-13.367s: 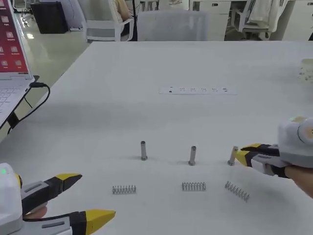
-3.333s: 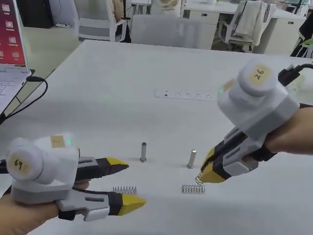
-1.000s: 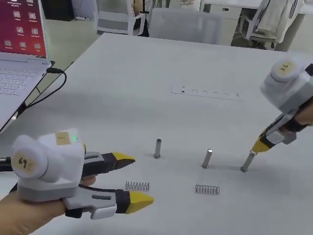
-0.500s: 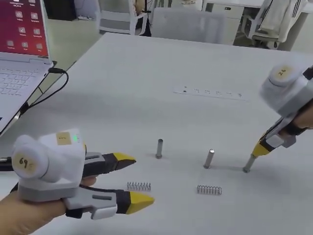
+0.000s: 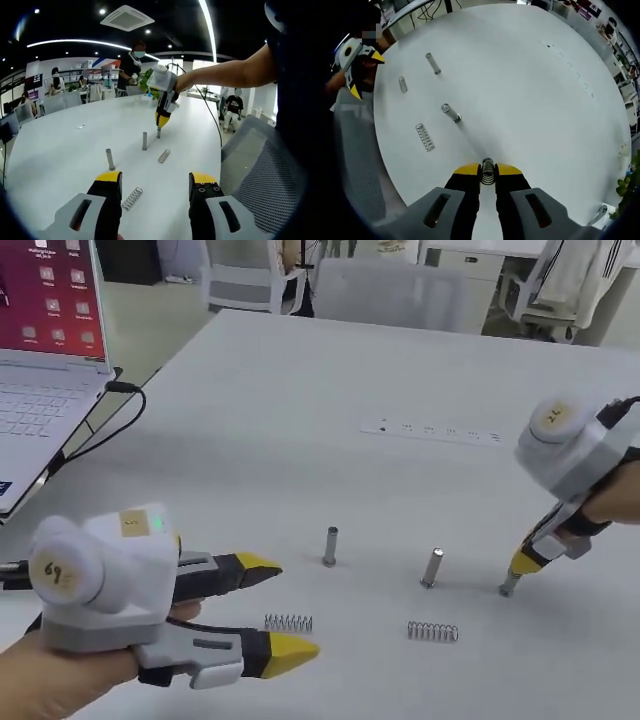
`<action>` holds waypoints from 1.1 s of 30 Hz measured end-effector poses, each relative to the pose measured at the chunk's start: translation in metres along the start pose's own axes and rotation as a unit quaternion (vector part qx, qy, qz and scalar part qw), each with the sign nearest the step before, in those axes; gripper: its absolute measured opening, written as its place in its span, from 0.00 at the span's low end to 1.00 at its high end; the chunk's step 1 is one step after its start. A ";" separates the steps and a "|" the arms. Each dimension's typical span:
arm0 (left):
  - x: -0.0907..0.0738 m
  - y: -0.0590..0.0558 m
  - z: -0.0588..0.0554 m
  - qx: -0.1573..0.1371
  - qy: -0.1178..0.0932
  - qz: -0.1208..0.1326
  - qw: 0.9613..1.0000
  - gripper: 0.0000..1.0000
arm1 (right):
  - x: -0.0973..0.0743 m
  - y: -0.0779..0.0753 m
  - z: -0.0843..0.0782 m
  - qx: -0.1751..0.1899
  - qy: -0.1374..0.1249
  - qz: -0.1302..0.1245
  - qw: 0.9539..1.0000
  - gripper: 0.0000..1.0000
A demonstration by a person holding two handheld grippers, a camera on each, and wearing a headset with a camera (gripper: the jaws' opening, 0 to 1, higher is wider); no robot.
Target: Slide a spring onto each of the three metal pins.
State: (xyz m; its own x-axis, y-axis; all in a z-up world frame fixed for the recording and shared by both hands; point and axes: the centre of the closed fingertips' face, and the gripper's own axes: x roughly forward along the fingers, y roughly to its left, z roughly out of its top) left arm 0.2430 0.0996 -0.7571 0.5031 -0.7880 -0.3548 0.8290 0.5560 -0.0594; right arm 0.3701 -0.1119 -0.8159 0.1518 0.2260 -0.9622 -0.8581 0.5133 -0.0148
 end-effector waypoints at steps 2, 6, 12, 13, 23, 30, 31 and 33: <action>0.000 0.000 0.000 0.000 0.000 0.000 1.000 0.48 | 0.003 0.000 0.001 0.002 -0.001 -0.001 1.000 0.09; 0.000 0.000 0.001 0.001 0.000 0.001 1.000 0.48 | 0.009 0.001 0.000 0.004 0.001 -0.002 1.000 0.09; -0.001 -0.001 0.001 0.000 0.000 0.002 1.000 0.48 | 0.015 0.002 0.001 0.004 0.001 -0.002 1.000 0.09; -0.001 -0.001 0.001 0.000 0.000 0.002 1.000 0.48 | 0.016 0.002 0.001 0.004 0.001 -0.002 1.000 0.09; -0.002 0.000 0.000 -0.003 -0.001 0.004 1.000 0.48 | 0.022 0.003 0.000 0.009 0.001 -0.001 1.000 0.09; -0.002 0.000 0.000 -0.003 -0.001 0.006 1.000 0.48 | 0.023 0.002 0.000 0.012 -0.003 0.000 1.000 0.09; -0.002 0.000 0.000 -0.003 -0.001 0.006 1.000 0.48 | 0.023 0.002 0.000 0.012 -0.003 0.000 1.000 0.09; -0.002 0.000 0.000 -0.003 -0.001 0.006 1.000 0.48 | 0.023 0.003 0.000 0.011 -0.004 0.001 1.000 0.09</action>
State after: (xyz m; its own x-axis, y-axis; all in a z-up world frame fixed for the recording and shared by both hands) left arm 0.2418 0.1013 -0.7564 0.5135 -0.7819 -0.3534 0.8214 0.5670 -0.0610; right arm 0.3715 -0.1053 -0.8383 0.1553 0.2337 -0.9598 -0.8468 0.5319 -0.0075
